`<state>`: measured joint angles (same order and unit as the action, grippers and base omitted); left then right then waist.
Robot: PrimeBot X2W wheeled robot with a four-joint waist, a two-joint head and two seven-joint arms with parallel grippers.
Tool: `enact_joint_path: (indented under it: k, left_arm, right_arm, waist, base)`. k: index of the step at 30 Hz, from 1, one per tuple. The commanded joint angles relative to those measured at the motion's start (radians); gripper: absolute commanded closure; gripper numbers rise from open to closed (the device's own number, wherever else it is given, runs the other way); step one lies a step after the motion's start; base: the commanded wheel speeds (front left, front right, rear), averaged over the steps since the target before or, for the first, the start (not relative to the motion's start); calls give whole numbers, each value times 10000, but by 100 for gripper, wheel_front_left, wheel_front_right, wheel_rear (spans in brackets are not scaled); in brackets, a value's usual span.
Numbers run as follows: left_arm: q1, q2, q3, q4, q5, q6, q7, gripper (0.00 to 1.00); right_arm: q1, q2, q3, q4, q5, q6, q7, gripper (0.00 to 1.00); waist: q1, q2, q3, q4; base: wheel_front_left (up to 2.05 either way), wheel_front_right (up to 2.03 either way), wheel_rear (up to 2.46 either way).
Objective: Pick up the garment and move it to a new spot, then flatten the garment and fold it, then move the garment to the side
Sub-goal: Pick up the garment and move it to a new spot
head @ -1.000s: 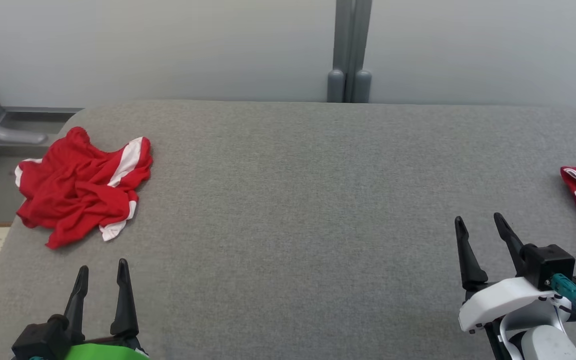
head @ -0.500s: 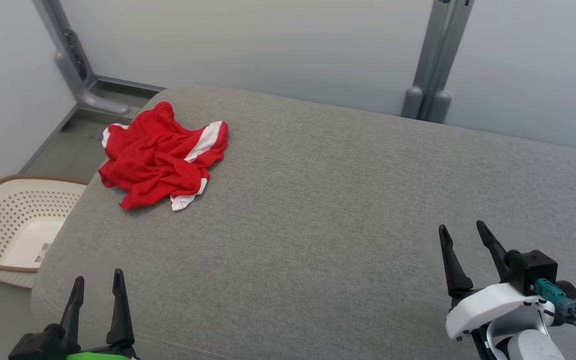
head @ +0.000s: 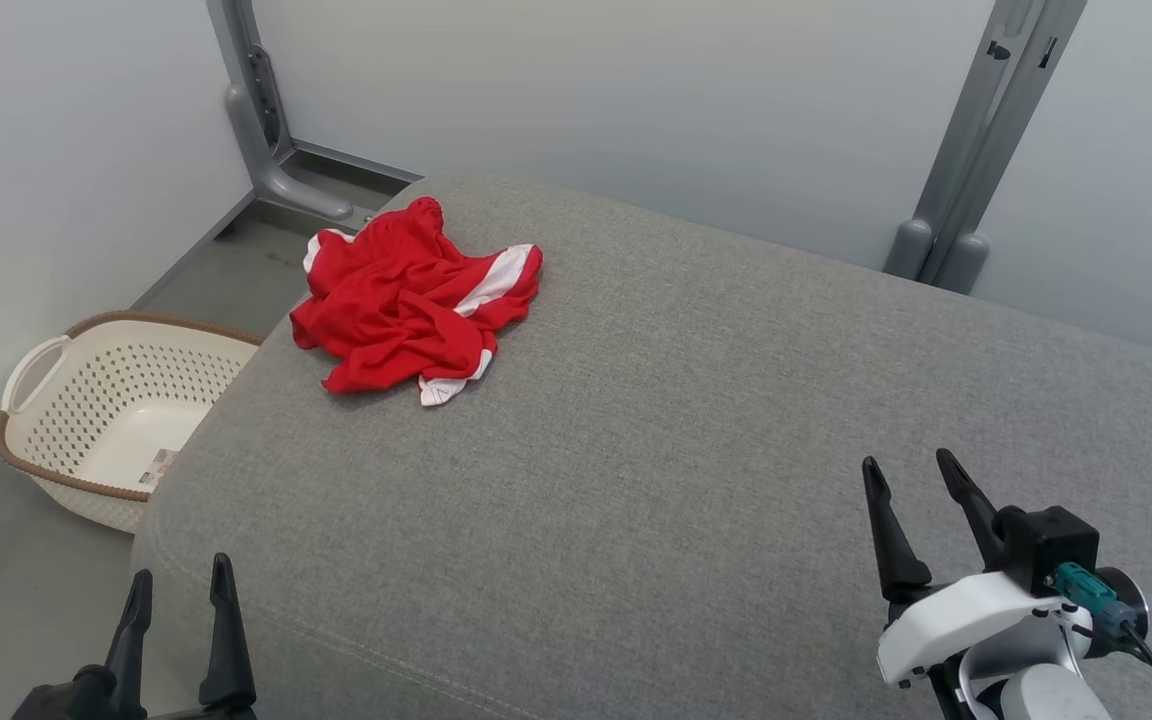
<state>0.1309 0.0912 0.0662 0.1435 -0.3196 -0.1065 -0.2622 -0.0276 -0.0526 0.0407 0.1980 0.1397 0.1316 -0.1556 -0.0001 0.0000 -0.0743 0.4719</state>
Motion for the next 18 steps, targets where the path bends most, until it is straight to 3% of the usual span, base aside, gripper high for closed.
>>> enact_joint_path:
  k: [1,10,18]
  left_arm:
    - [117,50,24,-26,-83,4,-17,0]
    - [-62,169,-237,199,-98,-41,45,0]
    - [-1835,390,-587,1502,-463,-131,994,0]
  right_arm:
    - [-95,-36,9,25,85,-18,-3,0]
    - [22,-18,114,68,101,-18,10,0]
    - [-193,-139,307,-131,-3,-18,230,0]
  waist:
    - [1,0,7,8]
    - [1,0,91,-48]
    - [1,0,567,-606]
  base:
    - [0,0,0]
    - [0,0,0]
    - [0,0,0]
